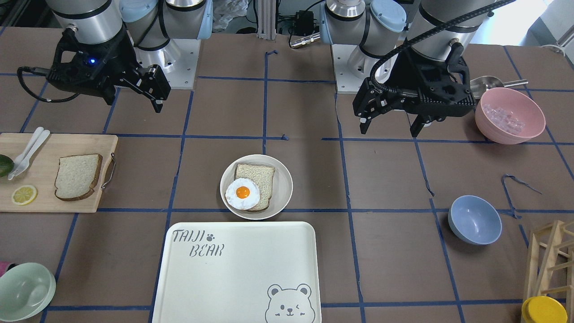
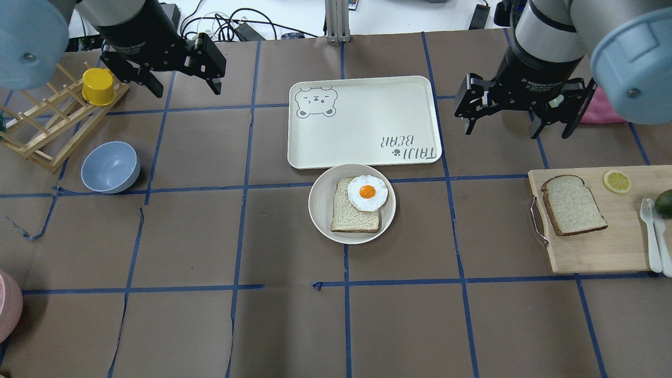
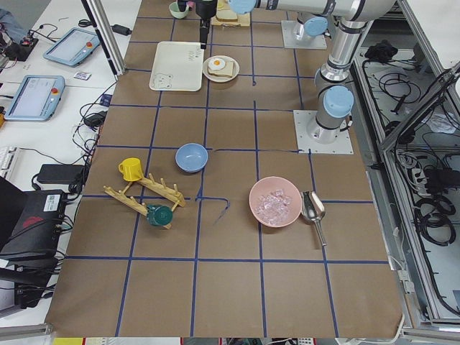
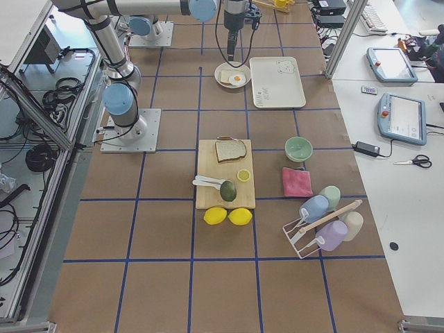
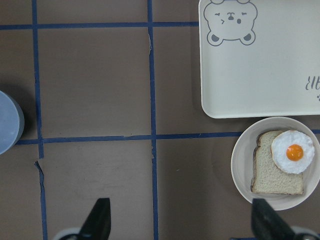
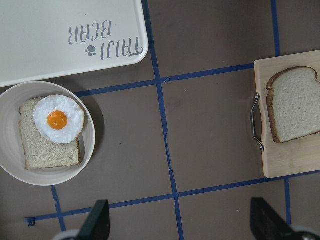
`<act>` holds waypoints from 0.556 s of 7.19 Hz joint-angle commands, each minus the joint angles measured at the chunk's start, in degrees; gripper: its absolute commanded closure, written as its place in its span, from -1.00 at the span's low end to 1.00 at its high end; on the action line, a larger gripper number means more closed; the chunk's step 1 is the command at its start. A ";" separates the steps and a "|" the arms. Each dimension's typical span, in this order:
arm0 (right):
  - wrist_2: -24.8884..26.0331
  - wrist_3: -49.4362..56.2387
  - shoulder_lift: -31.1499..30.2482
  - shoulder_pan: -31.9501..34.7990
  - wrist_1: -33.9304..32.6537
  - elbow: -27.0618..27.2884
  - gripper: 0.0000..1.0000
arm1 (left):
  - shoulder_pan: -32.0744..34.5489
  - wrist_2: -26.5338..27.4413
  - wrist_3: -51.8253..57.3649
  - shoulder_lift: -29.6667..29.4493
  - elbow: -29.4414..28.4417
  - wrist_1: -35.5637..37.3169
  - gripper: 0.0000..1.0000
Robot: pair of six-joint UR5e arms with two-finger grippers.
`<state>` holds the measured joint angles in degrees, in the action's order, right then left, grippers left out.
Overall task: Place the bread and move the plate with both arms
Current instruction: 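Move the right gripper over the bread slice on the cutting board and lower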
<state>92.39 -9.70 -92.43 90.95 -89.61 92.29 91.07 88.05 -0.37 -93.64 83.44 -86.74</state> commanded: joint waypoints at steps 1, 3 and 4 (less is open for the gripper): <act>4.87 -0.58 0.58 -0.51 -0.39 0.17 -1.00 | -0.02 0.01 0.02 0.03 -0.03 -0.01 -1.00; 5.26 0.64 2.16 -5.67 0.65 0.61 -1.00 | -0.19 -0.07 0.02 0.03 0.05 -0.01 -1.00; 5.34 1.52 2.52 -9.18 -0.21 2.09 -1.00 | -0.19 -0.08 0.02 0.03 0.06 -0.01 -1.00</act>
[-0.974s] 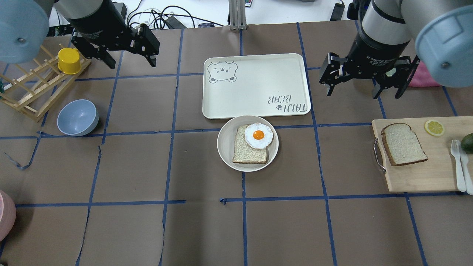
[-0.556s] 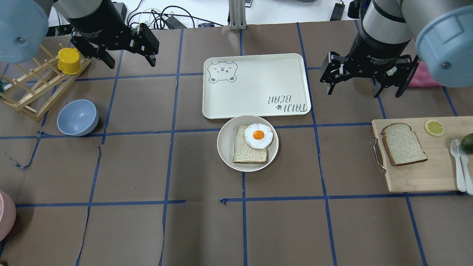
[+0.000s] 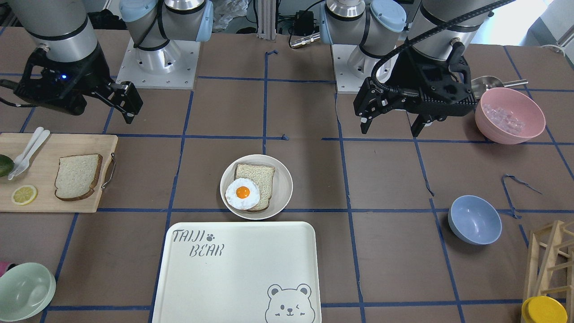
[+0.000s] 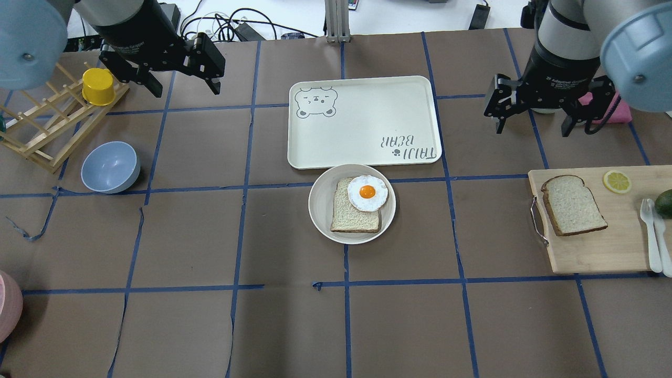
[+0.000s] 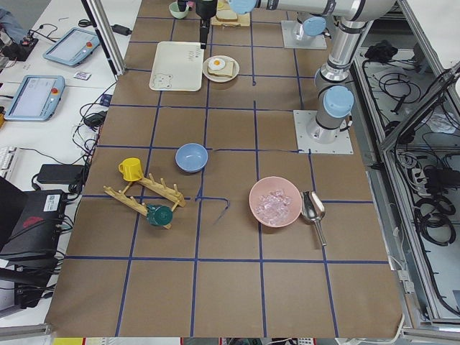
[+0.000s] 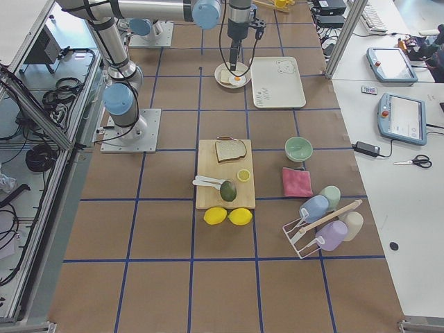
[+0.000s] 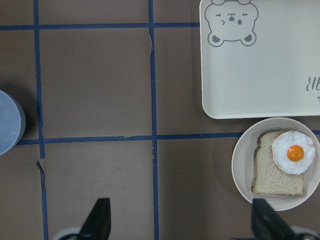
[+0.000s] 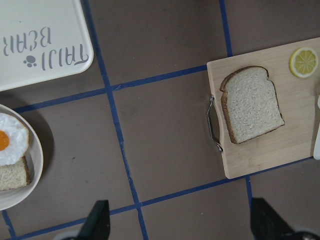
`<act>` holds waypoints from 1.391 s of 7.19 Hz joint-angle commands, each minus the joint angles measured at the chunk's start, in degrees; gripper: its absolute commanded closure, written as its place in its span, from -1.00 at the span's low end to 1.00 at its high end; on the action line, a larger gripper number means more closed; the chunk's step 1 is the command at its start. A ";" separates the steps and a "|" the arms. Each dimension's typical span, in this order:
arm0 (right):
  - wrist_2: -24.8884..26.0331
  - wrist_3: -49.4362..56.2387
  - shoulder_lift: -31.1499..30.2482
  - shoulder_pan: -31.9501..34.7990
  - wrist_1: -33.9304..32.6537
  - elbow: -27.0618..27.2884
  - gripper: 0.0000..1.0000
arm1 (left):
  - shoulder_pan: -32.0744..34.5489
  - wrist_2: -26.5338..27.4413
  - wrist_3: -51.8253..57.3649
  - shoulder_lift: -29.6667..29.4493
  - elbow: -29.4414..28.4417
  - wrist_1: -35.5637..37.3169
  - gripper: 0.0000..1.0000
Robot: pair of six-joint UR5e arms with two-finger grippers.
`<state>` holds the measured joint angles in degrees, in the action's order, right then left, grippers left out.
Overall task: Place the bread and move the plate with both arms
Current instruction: 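Move the right gripper over the bread slice on the cutting board and lower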
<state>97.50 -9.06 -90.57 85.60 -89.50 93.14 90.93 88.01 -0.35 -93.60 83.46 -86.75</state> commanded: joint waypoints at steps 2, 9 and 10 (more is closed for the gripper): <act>0.32 0.89 3.97 -7.80 -0.59 5.36 -1.00 | -0.14 -0.12 0.00 0.00 0.04 0.00 -1.00; 6.46 1.24 17.62 -9.66 -20.37 12.15 -0.12 | -0.06 -0.12 0.00 0.26 1.00 0.26 -1.00; 6.56 1.50 18.93 -11.14 -20.71 12.15 -0.08 | -0.06 -0.20 -0.09 0.26 1.00 0.26 -1.00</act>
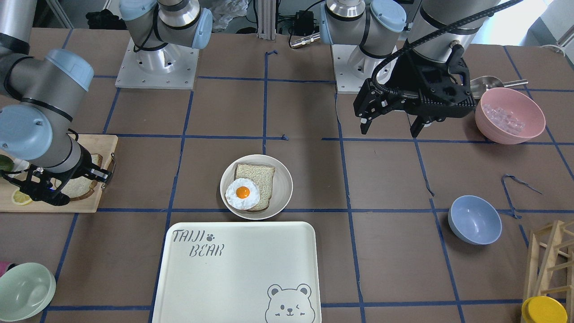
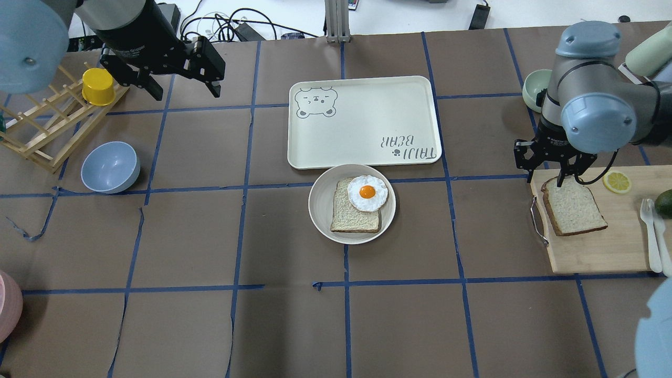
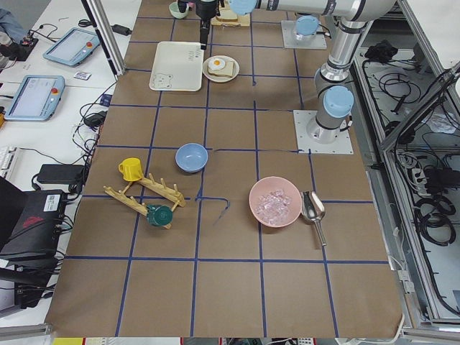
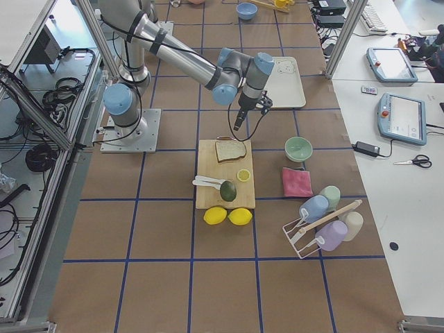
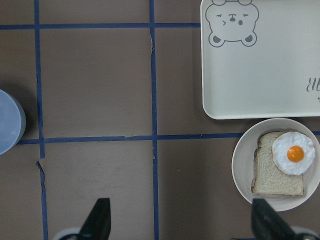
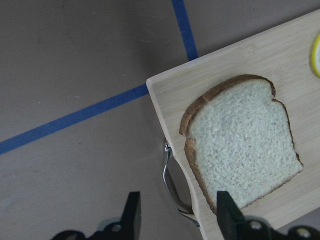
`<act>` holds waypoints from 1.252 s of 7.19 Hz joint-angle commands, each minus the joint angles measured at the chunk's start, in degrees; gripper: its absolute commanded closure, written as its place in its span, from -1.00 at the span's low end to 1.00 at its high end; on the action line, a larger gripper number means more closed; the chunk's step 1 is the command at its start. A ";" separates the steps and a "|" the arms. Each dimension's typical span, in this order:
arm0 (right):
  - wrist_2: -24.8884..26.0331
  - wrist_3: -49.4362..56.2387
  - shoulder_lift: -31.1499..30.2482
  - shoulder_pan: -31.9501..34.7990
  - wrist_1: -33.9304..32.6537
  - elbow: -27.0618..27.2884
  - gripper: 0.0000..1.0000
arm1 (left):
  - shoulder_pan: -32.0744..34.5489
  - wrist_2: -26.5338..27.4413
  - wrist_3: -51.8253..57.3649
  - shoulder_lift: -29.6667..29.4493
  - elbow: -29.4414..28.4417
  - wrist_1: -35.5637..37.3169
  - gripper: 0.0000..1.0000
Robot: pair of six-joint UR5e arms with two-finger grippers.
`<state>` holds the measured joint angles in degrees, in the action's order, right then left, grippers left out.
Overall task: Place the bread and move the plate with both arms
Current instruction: 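Move the right gripper over the bread slice on the cutting board and lower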
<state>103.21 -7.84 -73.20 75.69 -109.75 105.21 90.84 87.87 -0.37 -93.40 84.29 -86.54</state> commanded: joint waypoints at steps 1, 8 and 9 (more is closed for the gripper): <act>0.68 0.80 3.05 -2.55 -2.03 0.09 -0.08 | 0.04 -0.07 -0.07 0.06 0.17 0.14 -1.00; 0.07 0.02 5.79 -2.74 -6.09 0.00 0.00 | 0.04 -0.15 -0.07 0.06 0.26 0.14 -1.00; 0.07 0.10 5.79 -2.91 -6.09 0.00 0.00 | 0.04 -0.07 -0.07 0.06 0.26 0.14 -1.00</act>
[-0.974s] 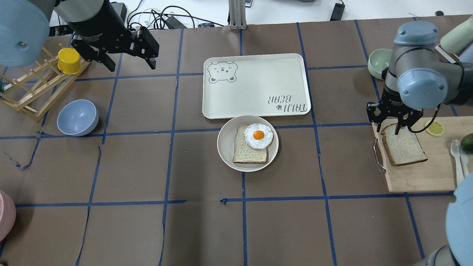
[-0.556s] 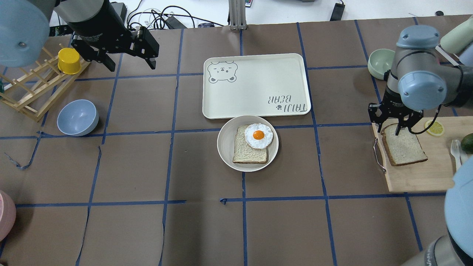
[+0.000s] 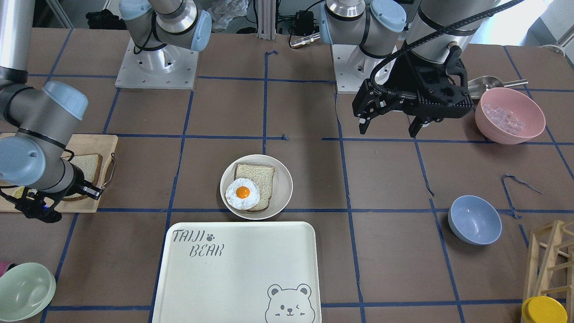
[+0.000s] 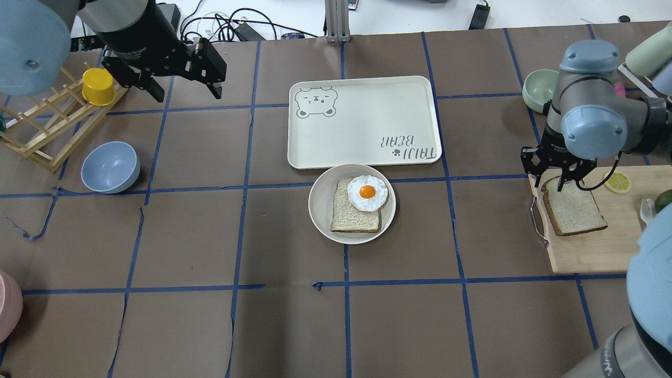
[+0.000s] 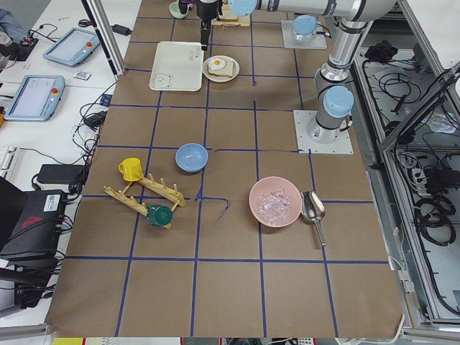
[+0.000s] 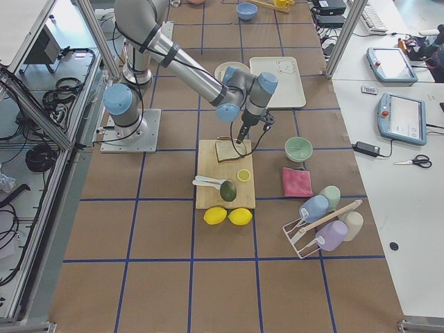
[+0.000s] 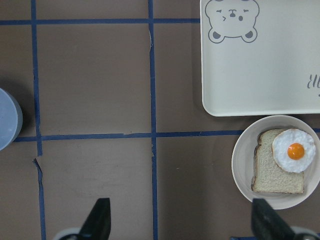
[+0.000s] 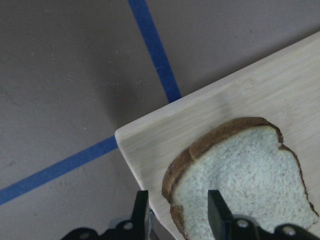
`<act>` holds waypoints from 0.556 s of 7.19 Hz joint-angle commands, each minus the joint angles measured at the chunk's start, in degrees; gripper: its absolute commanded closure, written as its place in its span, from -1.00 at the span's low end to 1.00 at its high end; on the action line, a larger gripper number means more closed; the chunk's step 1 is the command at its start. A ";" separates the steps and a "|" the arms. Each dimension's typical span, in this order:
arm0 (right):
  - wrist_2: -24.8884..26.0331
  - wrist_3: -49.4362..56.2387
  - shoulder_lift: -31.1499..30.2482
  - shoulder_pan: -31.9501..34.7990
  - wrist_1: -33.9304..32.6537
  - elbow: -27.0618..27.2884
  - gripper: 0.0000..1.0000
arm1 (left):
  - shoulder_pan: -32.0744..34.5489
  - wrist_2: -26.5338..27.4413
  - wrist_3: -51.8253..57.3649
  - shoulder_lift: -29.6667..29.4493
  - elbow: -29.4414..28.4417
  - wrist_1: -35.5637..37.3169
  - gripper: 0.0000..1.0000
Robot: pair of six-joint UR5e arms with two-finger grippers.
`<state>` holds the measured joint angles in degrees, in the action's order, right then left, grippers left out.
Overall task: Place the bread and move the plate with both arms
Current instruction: 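Move the right gripper over the bread slice on the cutting board and lower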
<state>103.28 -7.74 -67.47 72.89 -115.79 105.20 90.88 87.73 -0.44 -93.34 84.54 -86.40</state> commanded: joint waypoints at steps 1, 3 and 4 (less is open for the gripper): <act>0.08 0.01 0.23 -0.20 -0.05 0.00 0.00 | 0.00 0.07 0.00 0.00 0.01 0.00 -1.00; 0.17 -0.08 0.50 -0.38 -0.31 -0.09 0.00 | 0.00 0.07 0.00 0.00 0.01 0.00 -1.00; 0.25 -0.17 0.58 -0.38 -0.40 0.00 0.00 | 0.00 -0.02 0.00 0.00 0.01 0.00 -1.00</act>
<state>103.45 -7.82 -67.03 72.55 -116.06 105.15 90.88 87.78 -0.44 -93.34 84.55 -86.42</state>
